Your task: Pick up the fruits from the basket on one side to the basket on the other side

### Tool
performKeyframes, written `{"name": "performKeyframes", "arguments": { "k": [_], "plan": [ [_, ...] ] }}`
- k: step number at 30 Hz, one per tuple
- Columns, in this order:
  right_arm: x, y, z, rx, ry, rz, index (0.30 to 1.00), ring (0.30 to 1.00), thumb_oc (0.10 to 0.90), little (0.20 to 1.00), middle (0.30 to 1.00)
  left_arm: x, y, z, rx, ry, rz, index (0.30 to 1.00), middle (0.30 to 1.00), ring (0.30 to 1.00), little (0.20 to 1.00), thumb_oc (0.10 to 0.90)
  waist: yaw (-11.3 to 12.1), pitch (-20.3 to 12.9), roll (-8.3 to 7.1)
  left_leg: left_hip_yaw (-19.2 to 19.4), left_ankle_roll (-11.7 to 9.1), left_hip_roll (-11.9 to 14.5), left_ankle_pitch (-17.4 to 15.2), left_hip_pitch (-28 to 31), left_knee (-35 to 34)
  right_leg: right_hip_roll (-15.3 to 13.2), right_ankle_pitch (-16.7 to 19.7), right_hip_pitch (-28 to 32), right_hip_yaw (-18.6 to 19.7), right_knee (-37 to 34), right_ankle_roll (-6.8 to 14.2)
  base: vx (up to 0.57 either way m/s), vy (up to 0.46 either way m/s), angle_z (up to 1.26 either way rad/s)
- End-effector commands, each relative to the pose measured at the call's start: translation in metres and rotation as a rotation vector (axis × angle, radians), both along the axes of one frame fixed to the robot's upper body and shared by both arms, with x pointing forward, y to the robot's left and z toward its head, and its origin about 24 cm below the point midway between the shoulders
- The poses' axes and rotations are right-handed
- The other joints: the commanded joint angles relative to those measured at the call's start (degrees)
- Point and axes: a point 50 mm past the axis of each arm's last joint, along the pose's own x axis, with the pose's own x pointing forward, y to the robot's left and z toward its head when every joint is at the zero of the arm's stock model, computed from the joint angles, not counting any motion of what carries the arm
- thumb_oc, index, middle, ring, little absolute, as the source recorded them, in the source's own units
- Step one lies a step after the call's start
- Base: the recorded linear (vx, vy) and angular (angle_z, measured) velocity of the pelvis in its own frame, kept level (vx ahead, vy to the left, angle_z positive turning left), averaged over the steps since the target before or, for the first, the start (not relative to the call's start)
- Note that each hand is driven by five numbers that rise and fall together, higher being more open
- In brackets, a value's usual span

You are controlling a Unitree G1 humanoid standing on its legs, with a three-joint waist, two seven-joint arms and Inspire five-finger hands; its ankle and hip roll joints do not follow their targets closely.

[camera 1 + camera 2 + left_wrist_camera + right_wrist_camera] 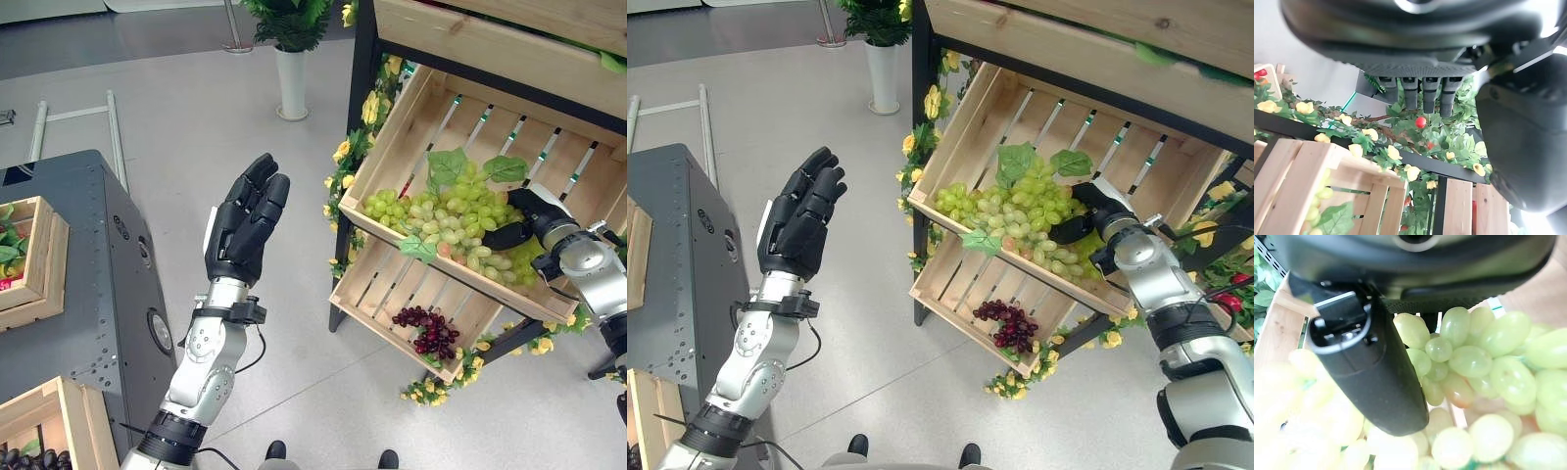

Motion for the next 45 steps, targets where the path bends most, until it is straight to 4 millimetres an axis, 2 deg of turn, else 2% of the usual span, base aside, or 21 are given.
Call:
{"name": "performKeyframes", "arguments": {
  "k": [1,7,11,12,16,18,29,33,38,41,45],
  "plan": [
    [0.008,0.012,0.017,-0.005,-0.001,0.083,0.9,0.9,0.8,0.9,0.9,0.01,-0.016,0.051,0.065,-0.257,-0.075,0.9,0.9,0.9,0.9,0.8,0.5,-4.5,-2.75,0.9,3.7,-2.4,-1.6,-2.1,-0.2,-2.4,-0.4,2.0,-0.5,0.2,-0.9,0.0,0.0,0.0],
    [0.005,0.001,0.035,-0.117,-0.066,0.051,0.9,0.9,0.8,0.9,0.9,0.007,-0.012,0.048,0.071,-0.257,-0.064,0.9,0.9,0.9,0.9,0.8,0.2,-4.3,-3.02,1.3,3.6,-2.3,-1.6,-1.9,-0.2,-2.1,-0.3,2.1,-0.1,0.2,-1.0,0.0,0.0,0.0],
    [-0.003,-0.013,0.058,-0.288,-0.13,0.009,0.9,0.9,0.8,0.9,0.9,0.001,-0.006,0.05,0.084,-0.264,-0.043,0.9,0.9,0.9,0.9,0.8,-0.3,-4.2,-3.48,1.8,3.6,-2.1,-1.7,-2.0,-0.2,-1.8,-0.2,1.7,0.5,0.2,-0.8,0.0,-0.01,-0.02],
    [-0.004,-0.014,0.061,-0.298,-0.142,0.0,0.9,0.9,0.8,0.9,0.9,0.001,-0.006,0.05,0.085,-0.264,-0.043,0.9,0.9,0.9,0.9,0.8,-0.4,-4.1,-3.53,1.8,3.6,-2.1,-1.7,-2.0,-0.2,-1.7,-0.2,1.7,0.5,0.2,-0.8,0.0,-0.014,-0.06],
    [-0.011,-0.019,0.091,-0.306,-0.265,-0.041,0.9,0.9,0.8,0.9,0.9,-0.002,-0.002,0.05,0.091,-0.267,-0.024,0.9,0.9,0.9,0.9,0.8,-1.1,-3.9,-3.61,2.1,3.6,-2.1,-1.8,-1.8,-0.2,-1.4,-0.1,1.6,1.4,0.3,-0.7,0.0,0.0,-0.04],
    [-0.015,-0.019,0.099,-0.319,-0.309,-0.052,0.9,0.9,0.8,0.9,0.9,-0.003,0.002,0.051,0.094,-0.27,-0.014,0.9,0.9,0.9,0.9,0.8,-1.3,-3.9,-3.62,2.3,3.7,-2.1,-1.9,-1.8,-0.2,-1.4,-0.1,1.5,1.6,0.3,-0.6,0.0,0.01,-0.05],
    [-0.034,-0.012,0.115,-0.347,-0.515,-0.125,0.9,0.9,0.8,0.9,0.9,-0.01,0.009,0.055,0.083,-0.268,0.024,0.9,0.9,0.9,0.9,0.8,-2.7,-3.8,-2.99,3.0,4.0,-2.3,-1.7,-1.9,-0.2,-1.6,0.1,1.0,2.8,0.2,-0.4,0.0,0.021,-0.06],
    [-0.038,0.004,0.115,-0.241,-0.597,-0.076,0.9,0.9,0.8,0.9,0.9,-0.011,0.01,0.056,0.072,-0.266,0.034,0.9,0.9,0.9,0.9,0.8,-3.0,-3.8,-2.62,3.1,4.1,-2.6,-1.8,-2.0,-0.2,-1.8,0.0,0.9,2.9,0.2,-0.2,0.01,0.053,-0.01],
    [-0.043,0.043,0.102,0.107,-0.656,0.121,0.9,0.9,0.8,0.9,0.9,-0.01,0.009,0.056,0.051,-0.266,0.056,0.9,0.9,0.9,0.9,0.8,-2.9,-3.5,-2.0,3.0,4.4,-3.1,-2.1,-2.0,-0.2,-2.5,-0.1,0.9,2.6,0.4,-0.1,0.01,0.087,-0.01],
    [-0.053,0.066,0.09,0.357,-0.676,0.301,0.9,0.9,0.8,0.9,0.9,-0.009,0.011,0.052,0.039,-0.264,0.069,0.9,0.9,0.9,0.9,0.8,-2.7,-3.5,-1.5,2.8,4.7,-3.8,-2.5,-2.0,-0.2,-3.3,-0.4,1.1,1.9,0.7,0.2,0.01,0.145,0.01],
    [-0.066,0.086,0.072,0.701,-0.71,0.476,0.9,0.9,0.8,0.9,0.9,-0.008,0.013,0.042,0.025,-0.25,0.078,0.9,0.9,0.9,0.9,0.8,-1.9,-3.6,-0.85,2.3,5.6,-5.3,-3.2,-1.8,-0.2,-4.8,-0.7,0.9,1.0,1.8,1.0,0.02,0.176,0.05]
  ]
}}
